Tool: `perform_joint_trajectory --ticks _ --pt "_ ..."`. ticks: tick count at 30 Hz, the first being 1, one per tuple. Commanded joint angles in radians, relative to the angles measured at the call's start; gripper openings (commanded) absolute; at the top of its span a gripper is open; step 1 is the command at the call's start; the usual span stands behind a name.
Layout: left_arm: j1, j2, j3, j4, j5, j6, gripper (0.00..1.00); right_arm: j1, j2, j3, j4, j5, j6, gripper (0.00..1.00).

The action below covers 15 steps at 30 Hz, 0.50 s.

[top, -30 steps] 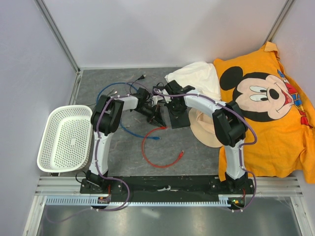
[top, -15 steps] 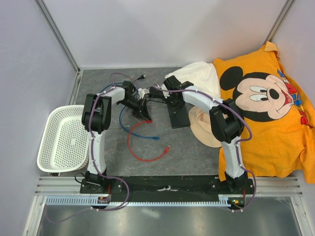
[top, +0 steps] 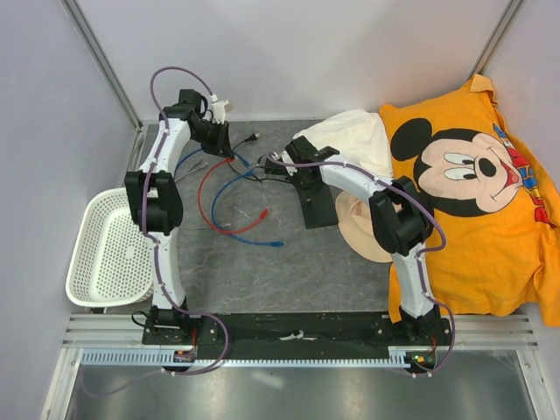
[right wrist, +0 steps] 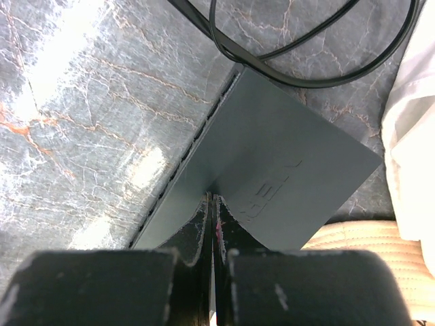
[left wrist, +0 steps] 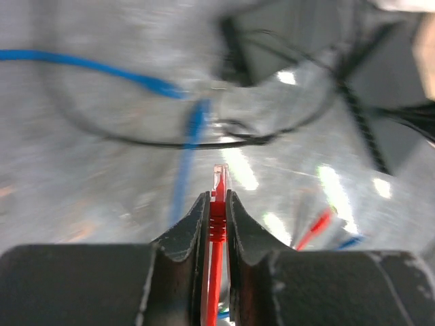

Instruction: Pull the plug from the switch port

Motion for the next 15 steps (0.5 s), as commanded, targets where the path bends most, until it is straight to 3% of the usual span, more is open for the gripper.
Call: perform_joint_trajectory --ticks 1,2,4,6,15 --pt "-0.006 0.011 0.096 -0.038 -0.242 0.052 0.1 0.013 -0.002 0.012 0.029 0.028 -0.007 0.0" --pt "-0.006 0.009 0.1 -0.034 -0.273 0.041 0.39 0.013 -0.003 0.018 0.027 0.037 -0.008 0.0" --pt "-0.007 -0.008 0.087 -0.005 -0.312 0.003 0.55 0.011 -0.012 0.03 0.029 0.042 -0.01 0.0" --pt "-0.009 -0.048 0.077 0.018 -0.303 -0.018 0.98 0.013 -0.019 0.038 0.026 0.047 -0.016 0.01" --pt "-0.063 -0.227 0.091 0.1 -0.205 -0.103 0.99 0.01 -0.092 0.122 0.013 0.053 -0.03 0.13"
